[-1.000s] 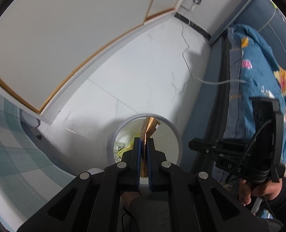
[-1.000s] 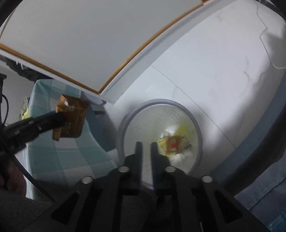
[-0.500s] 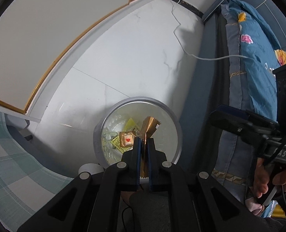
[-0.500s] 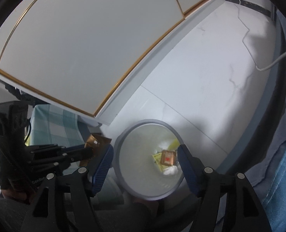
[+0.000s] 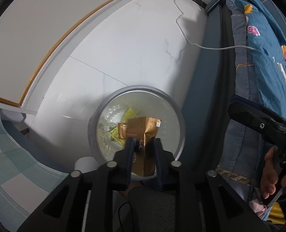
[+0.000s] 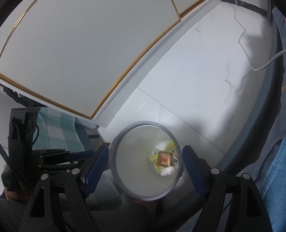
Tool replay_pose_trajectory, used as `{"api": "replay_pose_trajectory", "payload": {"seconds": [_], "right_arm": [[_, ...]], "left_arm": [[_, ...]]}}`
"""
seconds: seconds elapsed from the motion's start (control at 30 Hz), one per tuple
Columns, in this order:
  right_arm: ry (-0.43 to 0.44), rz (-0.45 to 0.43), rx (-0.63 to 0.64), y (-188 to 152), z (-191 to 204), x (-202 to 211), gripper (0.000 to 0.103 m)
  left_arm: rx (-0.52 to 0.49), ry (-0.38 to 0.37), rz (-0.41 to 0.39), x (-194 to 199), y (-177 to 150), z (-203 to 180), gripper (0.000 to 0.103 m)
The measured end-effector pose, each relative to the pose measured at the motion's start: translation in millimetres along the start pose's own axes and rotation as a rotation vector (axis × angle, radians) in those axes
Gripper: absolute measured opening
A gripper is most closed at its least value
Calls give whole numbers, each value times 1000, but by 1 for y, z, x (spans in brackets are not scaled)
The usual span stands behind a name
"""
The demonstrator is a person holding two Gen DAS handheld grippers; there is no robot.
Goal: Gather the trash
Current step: 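Open the left tool to drop the brown wrapper into the bin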
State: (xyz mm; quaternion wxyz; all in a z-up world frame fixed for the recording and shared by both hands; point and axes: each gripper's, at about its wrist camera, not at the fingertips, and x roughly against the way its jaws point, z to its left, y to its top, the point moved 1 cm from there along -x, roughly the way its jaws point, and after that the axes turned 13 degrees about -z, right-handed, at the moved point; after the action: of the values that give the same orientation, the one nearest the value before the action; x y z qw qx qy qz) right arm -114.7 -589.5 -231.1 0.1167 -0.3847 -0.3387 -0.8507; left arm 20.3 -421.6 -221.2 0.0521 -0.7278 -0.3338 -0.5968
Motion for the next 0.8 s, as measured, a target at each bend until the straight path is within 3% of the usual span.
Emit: {"api": "replay_pose_trajectory", "payload": {"seconds": [0.23,0.37,0.8], "right_arm": [[-4,-1,-6,-1,-1,2,80],[-7,5,-7,-1,-2,2,80],[33,-27,41,3,26,24,88]], "left_arm": [[38,-25,-11,3,-1,3,21],[60,-25,-58,13,-3,8,44],[126,36,-204,65,-5,12,46]]}}
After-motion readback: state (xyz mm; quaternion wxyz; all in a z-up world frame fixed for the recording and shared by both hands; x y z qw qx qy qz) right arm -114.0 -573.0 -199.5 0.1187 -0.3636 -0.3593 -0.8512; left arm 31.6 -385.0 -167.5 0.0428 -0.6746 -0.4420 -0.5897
